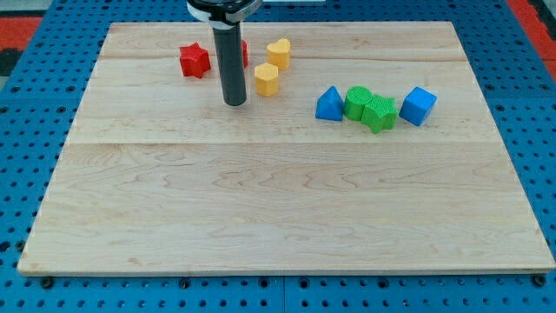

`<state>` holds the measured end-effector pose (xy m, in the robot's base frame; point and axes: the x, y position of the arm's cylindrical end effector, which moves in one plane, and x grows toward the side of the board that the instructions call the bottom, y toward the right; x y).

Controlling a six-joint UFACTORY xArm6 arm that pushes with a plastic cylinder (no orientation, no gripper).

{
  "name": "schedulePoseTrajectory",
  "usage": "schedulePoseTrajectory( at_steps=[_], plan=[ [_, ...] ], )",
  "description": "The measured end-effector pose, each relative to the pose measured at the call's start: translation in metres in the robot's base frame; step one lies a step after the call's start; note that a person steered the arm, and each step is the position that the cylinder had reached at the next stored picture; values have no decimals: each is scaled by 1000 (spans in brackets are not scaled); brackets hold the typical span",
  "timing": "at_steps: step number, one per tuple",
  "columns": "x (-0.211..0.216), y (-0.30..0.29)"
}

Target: Push the red circle closer to the red star

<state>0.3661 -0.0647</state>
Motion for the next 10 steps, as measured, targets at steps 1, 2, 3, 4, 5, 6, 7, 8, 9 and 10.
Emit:
schedulePoseTrajectory(
  at_steps=[1,2,3,4,5,6,7,8,9,10],
  plan=[
    [-17,43],
    [-14,68],
    [-12,5],
    [-43,-11],
    [-74,30],
    [-101,22],
    [-120,34],
    [-141,-26],
    [-150,-32],
    [-152,-90]
  ],
)
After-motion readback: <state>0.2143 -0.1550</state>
